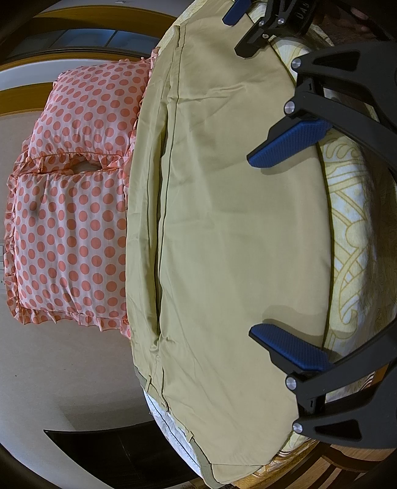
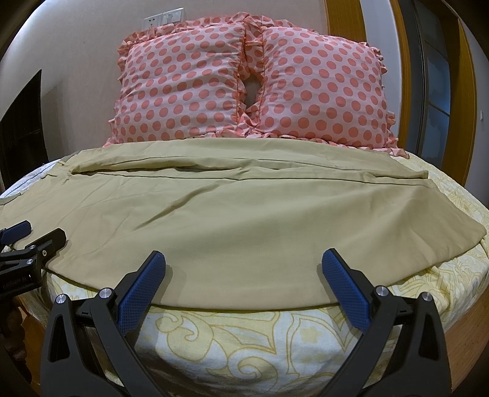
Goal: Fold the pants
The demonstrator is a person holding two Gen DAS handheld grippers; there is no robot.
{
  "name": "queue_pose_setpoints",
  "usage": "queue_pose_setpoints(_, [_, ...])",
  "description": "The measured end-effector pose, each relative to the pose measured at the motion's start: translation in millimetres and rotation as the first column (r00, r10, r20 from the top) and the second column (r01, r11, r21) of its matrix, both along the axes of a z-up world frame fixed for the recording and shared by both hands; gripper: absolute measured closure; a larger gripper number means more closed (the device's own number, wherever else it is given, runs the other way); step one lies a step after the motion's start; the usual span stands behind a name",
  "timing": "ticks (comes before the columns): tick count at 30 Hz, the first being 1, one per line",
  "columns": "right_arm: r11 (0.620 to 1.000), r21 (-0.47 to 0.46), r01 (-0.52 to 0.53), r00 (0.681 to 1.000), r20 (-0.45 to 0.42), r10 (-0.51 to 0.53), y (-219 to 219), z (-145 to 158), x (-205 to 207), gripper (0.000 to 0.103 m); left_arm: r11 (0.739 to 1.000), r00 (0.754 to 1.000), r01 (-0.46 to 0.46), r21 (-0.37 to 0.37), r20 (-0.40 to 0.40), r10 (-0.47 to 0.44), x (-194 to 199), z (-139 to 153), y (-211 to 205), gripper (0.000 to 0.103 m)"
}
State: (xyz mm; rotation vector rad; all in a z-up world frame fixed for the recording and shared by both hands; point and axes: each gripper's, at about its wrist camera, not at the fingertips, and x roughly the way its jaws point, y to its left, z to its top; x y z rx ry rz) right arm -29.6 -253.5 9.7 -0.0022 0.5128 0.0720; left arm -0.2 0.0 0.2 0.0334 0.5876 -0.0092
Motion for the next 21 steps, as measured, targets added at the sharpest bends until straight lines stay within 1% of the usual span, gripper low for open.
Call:
queue_pose_setpoints(2, [1.0, 0.0, -0.014, 1.0, 0.008, 0.014, 0.3, 0.6, -0.7, 0.001, 1.0, 1.0, 0.004, 0.002, -0.009, -0.004, 1.1, 3.3, -3.0, 0.002])
queue_pose_setpoints(3, [1.0, -0.001, -0.031, 1.0, -0.005, 0.031, -0.7, 2.2, 1.7, 0.001, 1.0, 1.0, 0.009, 0.002, -0.018, -0.009, 3.1, 4.6, -3.0, 0.002])
queue_pose_setpoints(5, [0.997, 0.002, -0.073, 0.995, -0.066, 0.073, -7.5, 8.6, 11.9, 0.001, 1.0, 0.999, 0.017, 0.003, -0.029, -0.017, 4.1, 5.1, -2.1, 0.002])
queue_pose_setpoints(6, [0.997, 0.01, -0.077, 0.992, -0.096, 0.078, -13.5, 16.6, 19.2, 0.001, 1.0, 0.999, 0.019, 0.009, -0.045, -0.019, 7.9, 8.0, -1.4, 0.002])
queue_pose_setpoints(7, [0.998, 0.024, -0.064, 0.993, -0.094, 0.066, -22.0, 27.2, 23.2, 0.001, 1.0, 0.999, 0.015, 0.016, -0.047, -0.014, 9.1, 8.9, -1.2, 0.002])
queue_pose_setpoints(9, [0.998, 0.056, -0.031, 0.997, -0.063, 0.035, -41.2, 50.7, 34.8, 0.001, 0.999, 1.0, 0.004, 0.045, -0.014, -0.003, 13.7, 20.0, 1.9, 0.002])
queue_pose_setpoints(10, [0.997, 0.076, 0.007, 0.999, -0.039, -0.004, -56.7, 69.7, 48.2, 0.001, 0.999, 1.0, 0.0, 0.052, 0.002, 0.0, 13.6, 26.4, 5.3, 0.002])
queue_pose_setpoints(11, [0.996, 0.084, 0.034, 0.999, -0.032, -0.031, -66.7, 80.0, 59.0, 0.001, 0.998, 1.0, -0.005, 0.059, 0.019, 0.004, 17.6, 33.1, 6.1, 0.002])
queue_pose_setpoints(13, [0.99, 0.089, 0.109, 0.993, -0.047, -0.105, -90.6, 100.7, 95.1, 0.001, 0.997, 0.999, -0.024, 0.069, 0.042, 0.021, 28.4, 46.7, 7.5, 0.002])
queue_pose_setpoints(14, [0.983, 0.088, 0.162, 0.985, -0.073, -0.155, -105.2, 109.0, 122.4, 0.001, 0.997, 0.998, -0.026, 0.071, 0.052, 0.022, 31.6, 51.5, 6.9, 0.002])
queue_pose_setpoints(16, [0.965, 0.072, 0.251, 0.963, -0.121, -0.242, -129.1, 114.4, 172.8, 0.001, 0.996, 0.997, -0.032, 0.079, 0.075, 0.026, 45.4, 62.1, 6.1, 0.002])
queue_pose_setpoints(17, [0.947, 0.051, 0.319, 0.938, -0.164, -0.307, -144.6, 111.6, 207.9, 0.001, 0.996, 0.996, -0.038, 0.086, 0.084, 0.031, 50.6, 65.1, 5.7, 0.002])
queue_pose_setpoints(18, [0.933, 0.04, 0.357, 0.918, -0.202, -0.342, -155.8, 107.8, 231.8, 0.001, 0.995, 0.995, -0.045, 0.091, 0.091, 0.037, 57.5, 67.5, 5.3, 0.002])
queue_pose_setpoints(19, [0.913, 0.032, 0.406, 0.887, -0.252, -0.386, -171.3, 101.3, 258.4, 0.001, 0.994, 0.995, -0.055, 0.094, 0.092, 0.047, 66.0, 69.2, 5.9, 0.002])
queue_pose_setpoints(20, [0.886, 0.032, 0.462, 0.847, -0.31, -0.431, -187.5, 91.5, 287.9, 0.001, 0.994, 0.995, -0.062, 0.09, 0.088, 0.054, 74.6, 70.0, 7.3, 0.002])
queue_pose_setpoints(21, [0.862, 0.039, 0.506, 0.814, -0.35, -0.463, -200.1, 82.9, 307.6, 0.004, 0.995, 0.995, -0.067, 0.079, 0.078, 0.06, 83.0, 69.8, 9.3, 0.002])
